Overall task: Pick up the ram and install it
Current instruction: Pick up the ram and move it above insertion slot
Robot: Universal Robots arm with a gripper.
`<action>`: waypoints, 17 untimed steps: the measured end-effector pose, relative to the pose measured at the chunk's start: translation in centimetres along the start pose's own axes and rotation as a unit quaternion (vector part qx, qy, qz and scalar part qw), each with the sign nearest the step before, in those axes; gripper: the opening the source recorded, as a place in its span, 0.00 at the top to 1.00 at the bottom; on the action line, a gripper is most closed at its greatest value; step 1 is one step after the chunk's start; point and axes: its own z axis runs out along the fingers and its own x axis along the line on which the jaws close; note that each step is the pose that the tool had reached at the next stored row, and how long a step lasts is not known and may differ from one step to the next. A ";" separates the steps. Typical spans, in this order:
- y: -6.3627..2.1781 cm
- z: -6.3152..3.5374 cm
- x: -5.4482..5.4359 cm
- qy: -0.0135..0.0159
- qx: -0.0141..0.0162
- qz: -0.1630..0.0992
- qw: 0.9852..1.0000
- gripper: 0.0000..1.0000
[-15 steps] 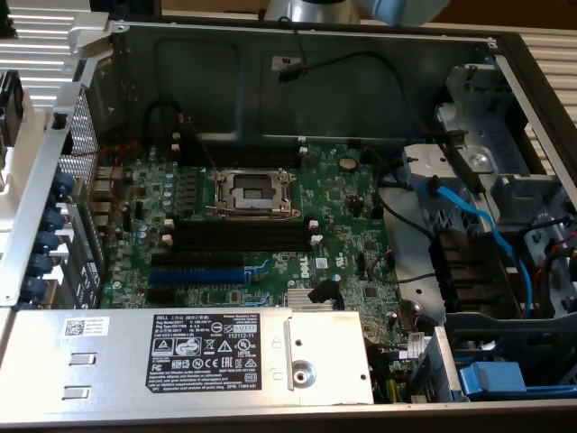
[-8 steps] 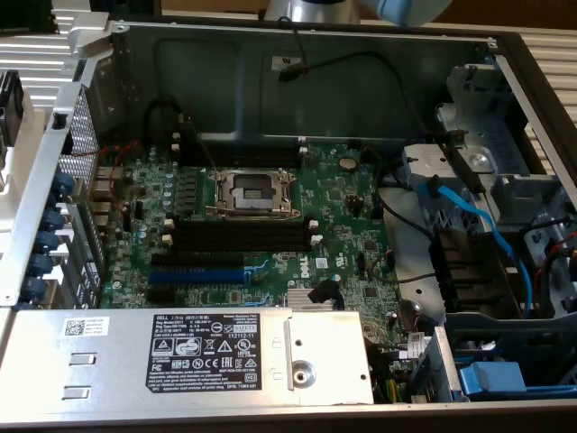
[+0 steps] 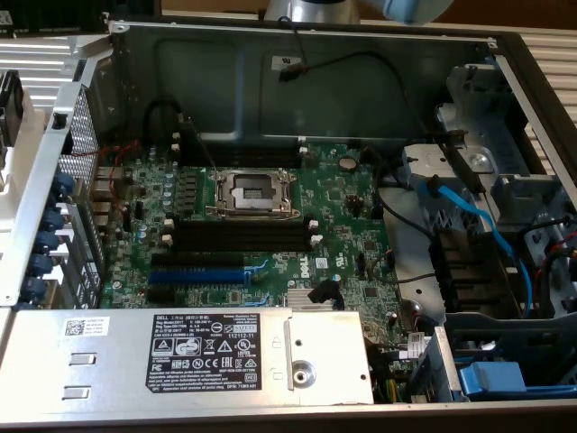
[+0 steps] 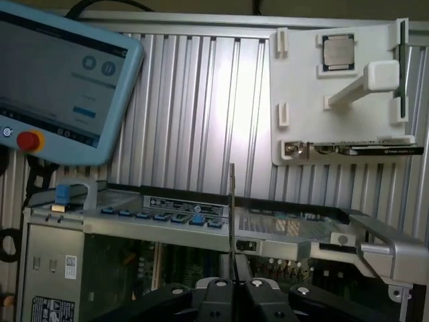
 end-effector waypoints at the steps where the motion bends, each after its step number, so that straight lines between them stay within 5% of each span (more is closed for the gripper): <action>1: -0.44 -0.01 0.1 0.000 -0.001 0.000 1.000 0.88; 10: -4.40 0.07 0.9 -0.001 -0.009 -0.001 1.000 0.88; 17: -7.51 0.16 1.3 -0.001 -0.012 -0.001 1.000 0.88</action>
